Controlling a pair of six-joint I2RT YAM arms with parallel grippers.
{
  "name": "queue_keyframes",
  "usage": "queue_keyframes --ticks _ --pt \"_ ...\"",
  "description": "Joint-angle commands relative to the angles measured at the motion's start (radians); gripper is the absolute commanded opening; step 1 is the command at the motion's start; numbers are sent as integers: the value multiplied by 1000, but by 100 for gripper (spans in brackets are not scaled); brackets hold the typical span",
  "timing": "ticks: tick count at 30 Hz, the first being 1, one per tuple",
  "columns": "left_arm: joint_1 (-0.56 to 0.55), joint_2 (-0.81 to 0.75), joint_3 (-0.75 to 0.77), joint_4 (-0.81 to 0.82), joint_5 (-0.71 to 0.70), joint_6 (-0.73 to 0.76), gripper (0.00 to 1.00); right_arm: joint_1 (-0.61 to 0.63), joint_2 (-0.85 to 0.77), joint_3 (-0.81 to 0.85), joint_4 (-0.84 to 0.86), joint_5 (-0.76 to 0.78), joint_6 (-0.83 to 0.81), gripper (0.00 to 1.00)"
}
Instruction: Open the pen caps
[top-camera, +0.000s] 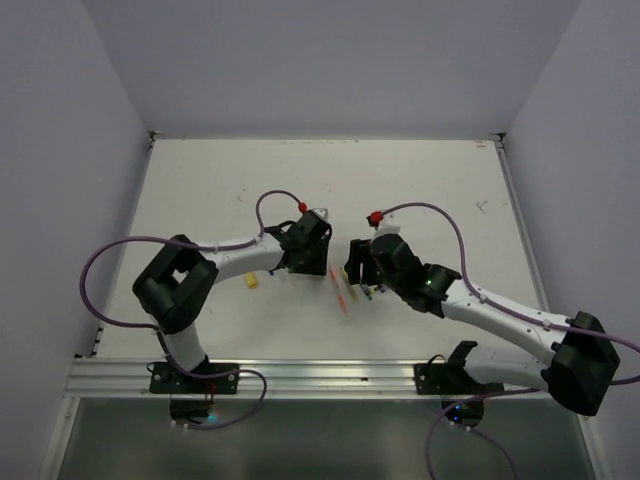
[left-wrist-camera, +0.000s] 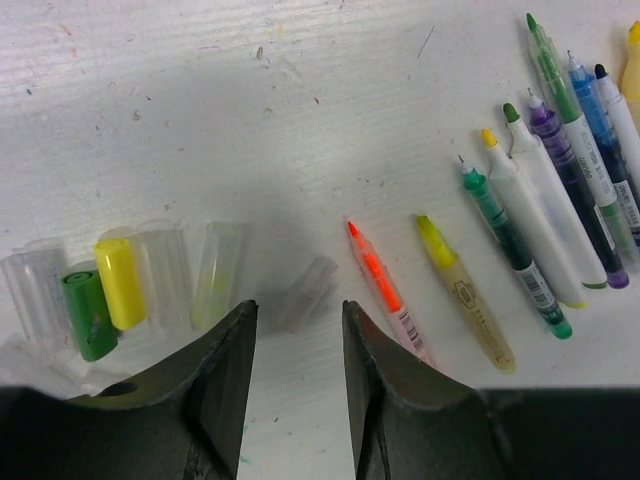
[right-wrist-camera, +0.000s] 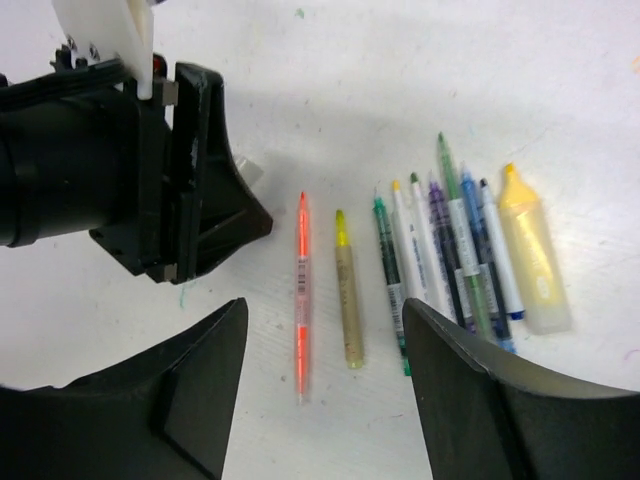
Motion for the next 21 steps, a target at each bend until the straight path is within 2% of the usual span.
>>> queue_keyframes --ticks 1,3,6,7,9,10,13,15,17,21 --pt "-5 -106 62 -39 -29 18 44 -3 -93 29 -60 107 -63 68" --pt "-5 -178 79 -65 -46 22 46 -3 -152 49 -88 162 -107 71" --pt "-5 -285 116 -102 -116 45 57 -3 -228 94 -143 229 -172 79" --pt "-5 -311 134 -111 -144 51 66 -3 -247 116 -166 273 -188 81" --pt "-4 -388 148 -136 -231 76 73 -4 -303 138 -186 325 -241 85" --pt "-4 -414 159 -148 -263 85 81 -4 -322 159 -205 380 -256 86" --pt "-2 -520 170 -180 -415 130 94 -4 -415 193 -234 474 -319 94" --pt "-2 -607 170 -191 -526 165 99 -3 -463 204 -245 512 -365 99" --pt "-2 -705 156 -191 -613 205 100 -3 -540 215 -260 557 -411 99" --pt "-2 -879 102 -154 -708 283 100 -3 -668 224 -292 609 -468 99"
